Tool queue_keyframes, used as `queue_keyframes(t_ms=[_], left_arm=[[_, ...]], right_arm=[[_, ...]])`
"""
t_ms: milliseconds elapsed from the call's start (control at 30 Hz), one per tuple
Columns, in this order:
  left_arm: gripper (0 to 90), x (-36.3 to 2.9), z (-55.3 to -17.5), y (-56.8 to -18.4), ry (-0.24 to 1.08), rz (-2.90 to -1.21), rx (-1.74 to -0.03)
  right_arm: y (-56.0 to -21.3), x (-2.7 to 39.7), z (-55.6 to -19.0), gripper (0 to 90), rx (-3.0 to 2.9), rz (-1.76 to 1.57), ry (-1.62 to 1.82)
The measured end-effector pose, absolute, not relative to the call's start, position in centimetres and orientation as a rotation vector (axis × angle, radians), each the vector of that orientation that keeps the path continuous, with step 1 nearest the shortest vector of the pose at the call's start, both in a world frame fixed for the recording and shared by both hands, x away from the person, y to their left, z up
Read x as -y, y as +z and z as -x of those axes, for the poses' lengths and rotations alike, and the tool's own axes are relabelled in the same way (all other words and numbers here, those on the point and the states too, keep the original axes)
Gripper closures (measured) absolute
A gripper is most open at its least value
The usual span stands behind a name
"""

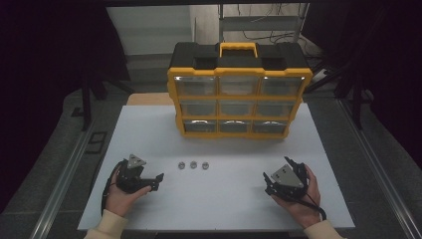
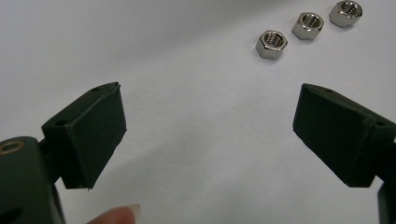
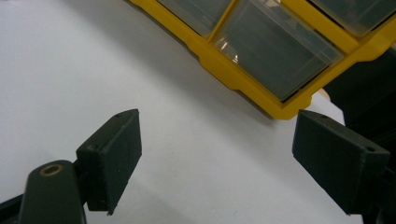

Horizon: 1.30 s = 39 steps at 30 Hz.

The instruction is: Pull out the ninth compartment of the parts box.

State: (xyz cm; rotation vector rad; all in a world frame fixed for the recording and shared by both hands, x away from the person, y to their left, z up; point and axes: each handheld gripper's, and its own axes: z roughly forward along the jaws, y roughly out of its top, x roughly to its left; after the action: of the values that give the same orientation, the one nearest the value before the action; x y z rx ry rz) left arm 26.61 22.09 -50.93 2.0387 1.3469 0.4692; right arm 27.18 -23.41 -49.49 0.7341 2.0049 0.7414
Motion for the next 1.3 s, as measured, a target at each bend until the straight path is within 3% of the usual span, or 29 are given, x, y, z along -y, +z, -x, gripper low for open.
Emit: queue_keyframes(t_ms=[1300], left_arm=[[9.5,-21.9,-26.6,-51.0,0.471,-2.048,-1.346]], right_arm=[[-50.2,22.3,-26.7,16.6,-1.963,-0.501,0.529]])
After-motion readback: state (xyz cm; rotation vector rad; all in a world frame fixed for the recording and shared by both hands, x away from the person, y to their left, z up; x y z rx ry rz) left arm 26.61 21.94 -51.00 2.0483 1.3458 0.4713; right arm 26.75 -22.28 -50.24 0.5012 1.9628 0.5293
